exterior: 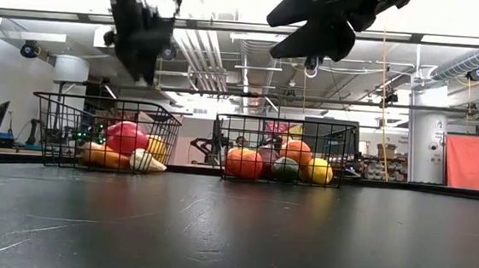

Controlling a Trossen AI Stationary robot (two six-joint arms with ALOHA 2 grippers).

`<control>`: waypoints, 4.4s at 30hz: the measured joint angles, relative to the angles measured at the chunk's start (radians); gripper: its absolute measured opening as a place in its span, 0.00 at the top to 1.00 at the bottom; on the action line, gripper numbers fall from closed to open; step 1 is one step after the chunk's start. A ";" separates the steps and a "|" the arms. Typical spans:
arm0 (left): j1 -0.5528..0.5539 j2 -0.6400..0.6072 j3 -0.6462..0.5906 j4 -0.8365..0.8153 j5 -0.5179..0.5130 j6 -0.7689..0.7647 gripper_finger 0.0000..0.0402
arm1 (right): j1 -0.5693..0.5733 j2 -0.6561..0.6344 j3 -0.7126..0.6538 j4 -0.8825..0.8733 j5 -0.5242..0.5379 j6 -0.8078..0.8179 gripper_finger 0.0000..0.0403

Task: Sort produce into baskets
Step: Return to Home Position

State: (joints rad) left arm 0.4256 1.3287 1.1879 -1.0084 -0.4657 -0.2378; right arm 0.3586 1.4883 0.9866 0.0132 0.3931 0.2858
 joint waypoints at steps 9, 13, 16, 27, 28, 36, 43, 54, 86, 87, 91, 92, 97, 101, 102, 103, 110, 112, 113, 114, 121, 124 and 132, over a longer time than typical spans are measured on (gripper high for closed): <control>-0.722 -0.286 -0.234 0.313 -0.345 -0.194 0.32 | 0.001 0.000 -0.082 0.228 0.001 -0.153 0.18; -1.045 -0.334 -0.368 0.559 -0.557 -0.222 0.32 | 0.001 0.000 -0.131 0.359 0.000 -0.213 0.18; -1.195 -0.331 -0.461 0.873 -0.635 -0.071 0.32 | -0.004 0.000 -0.146 0.434 -0.003 -0.281 0.18; -0.973 -0.259 -0.580 1.561 -0.367 0.530 0.32 | -0.173 -0.046 -0.138 0.543 -0.255 -0.402 0.18; -0.923 -0.262 -0.580 1.544 -0.322 0.529 0.32 | -0.187 -0.051 -0.138 0.543 -0.268 -0.407 0.18; -0.704 -0.396 -0.650 1.336 -0.247 0.479 0.35 | -0.224 -0.178 -0.201 0.516 -0.296 -0.470 0.18; -0.724 -0.687 -0.784 1.217 -0.239 0.400 0.39 | -0.247 -0.356 -0.360 0.521 -0.293 -0.447 0.18; -0.701 -0.959 -0.962 1.216 -0.231 0.403 0.39 | -0.268 -0.649 -0.592 0.599 -0.288 -0.415 0.18; -0.675 -1.323 -1.101 1.023 -0.228 0.304 0.40 | -0.272 -1.344 -0.973 0.586 -0.287 -0.383 0.20; -0.675 -1.327 -1.115 1.025 -0.225 0.290 0.40 | -0.272 -1.357 -0.973 0.575 -0.289 -0.384 0.21; -0.675 -1.325 -1.177 1.085 -0.224 0.278 0.42 | -0.272 -1.372 -0.974 0.519 -0.296 -0.383 0.23; -0.675 -1.316 -1.176 1.089 -0.214 0.276 0.42 | -0.272 -1.370 -0.974 0.500 -0.296 -0.383 0.24; -0.674 -1.307 -1.176 1.086 -0.244 0.311 0.42 | -0.272 -1.340 -0.974 0.434 -0.277 -0.387 0.27; -0.674 -1.293 -1.175 1.069 -0.397 0.257 0.42 | -0.272 -1.322 -0.975 0.412 -0.211 -0.389 0.29; -0.674 -1.289 -1.175 1.068 -0.414 0.238 0.42 | -0.272 -1.320 -0.975 0.409 -0.208 -0.390 0.29; -0.674 -1.287 -1.175 1.068 -0.415 0.230 0.42 | -0.272 -1.316 -0.975 0.409 -0.208 -0.390 0.29; -0.674 -1.271 -1.175 1.068 -0.415 0.228 0.42 | -0.272 -1.304 -0.975 0.409 -0.209 -0.390 0.27; -0.674 -1.268 -1.175 1.068 -0.415 0.228 0.42 | -0.272 -1.303 -0.975 0.409 -0.209 -0.390 0.26; -0.674 -1.266 -1.175 1.068 -0.415 0.228 0.42 | -0.272 -1.303 -0.975 0.409 -0.209 -0.390 0.25; -0.674 -1.263 -1.175 1.068 -0.415 0.228 0.42 | -0.272 -1.303 -0.975 0.409 -0.209 -0.390 0.25; -0.674 -1.251 -1.175 1.068 -0.415 0.228 0.42 | -0.272 -1.303 -0.975 0.409 -0.209 -0.390 0.25; -0.674 -1.247 -1.175 1.068 -0.415 0.228 0.42 | -0.272 -1.303 -0.975 0.409 -0.209 -0.390 0.26; -0.674 -1.238 -1.175 1.068 -0.415 0.228 0.42 | -0.272 -1.302 -0.976 0.409 -0.209 -0.390 0.25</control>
State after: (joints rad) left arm -0.2485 0.0906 0.0128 0.0593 -0.8803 -0.0097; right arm 0.0865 0.1860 0.0109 0.4225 0.1844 -0.1045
